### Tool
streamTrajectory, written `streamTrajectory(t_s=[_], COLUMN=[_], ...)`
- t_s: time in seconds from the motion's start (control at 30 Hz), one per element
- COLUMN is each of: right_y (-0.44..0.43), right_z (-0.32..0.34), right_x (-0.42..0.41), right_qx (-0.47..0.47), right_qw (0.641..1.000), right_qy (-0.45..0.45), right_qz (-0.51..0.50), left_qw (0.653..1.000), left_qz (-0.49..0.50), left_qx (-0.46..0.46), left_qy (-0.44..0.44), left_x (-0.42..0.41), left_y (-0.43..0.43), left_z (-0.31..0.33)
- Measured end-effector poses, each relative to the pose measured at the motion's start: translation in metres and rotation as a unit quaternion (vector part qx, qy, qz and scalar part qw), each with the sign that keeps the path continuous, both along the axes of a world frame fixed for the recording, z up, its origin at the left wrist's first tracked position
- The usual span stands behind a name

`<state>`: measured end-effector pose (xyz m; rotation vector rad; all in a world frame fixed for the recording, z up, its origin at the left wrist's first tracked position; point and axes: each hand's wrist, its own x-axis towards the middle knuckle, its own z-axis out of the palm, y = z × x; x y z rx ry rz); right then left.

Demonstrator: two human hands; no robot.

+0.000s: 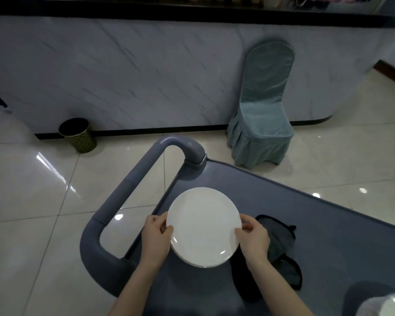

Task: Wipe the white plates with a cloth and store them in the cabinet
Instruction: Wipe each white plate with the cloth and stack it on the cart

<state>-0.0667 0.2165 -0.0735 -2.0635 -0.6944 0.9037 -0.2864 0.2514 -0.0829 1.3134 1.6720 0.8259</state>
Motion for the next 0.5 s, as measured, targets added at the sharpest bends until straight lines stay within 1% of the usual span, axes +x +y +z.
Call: streamTrajectory(t_s=[0.1,0.23,0.4,0.5], right_y=[0.0,-0.002,-0.002,-0.001], right_z=[-0.003,-0.005,-0.006,-0.007], right_x=[0.0,0.003,0.006,0.01], right_qx=[-0.012,-0.009,0.002,-0.004], right_qw=[1.0,1.0,0.999,0.997], right_qy=[-0.019,-0.019,-0.025,-0.044], right_qz=[0.015,0.015,0.033,0.056], left_qw=[1.0,1.0,0.998,0.996], left_qz=[0.001,-0.003,0.001,-0.013], left_qx=[0.004,0.009,0.014,0.014], left_qy=[0.014,0.026,0.065,0.088], left_x=[0.0,0.002,0.005,0.005], left_y=[-0.003,-0.006,-0.007,-0.007], left_z=[-0.002,-0.005,-0.008,-0.009])
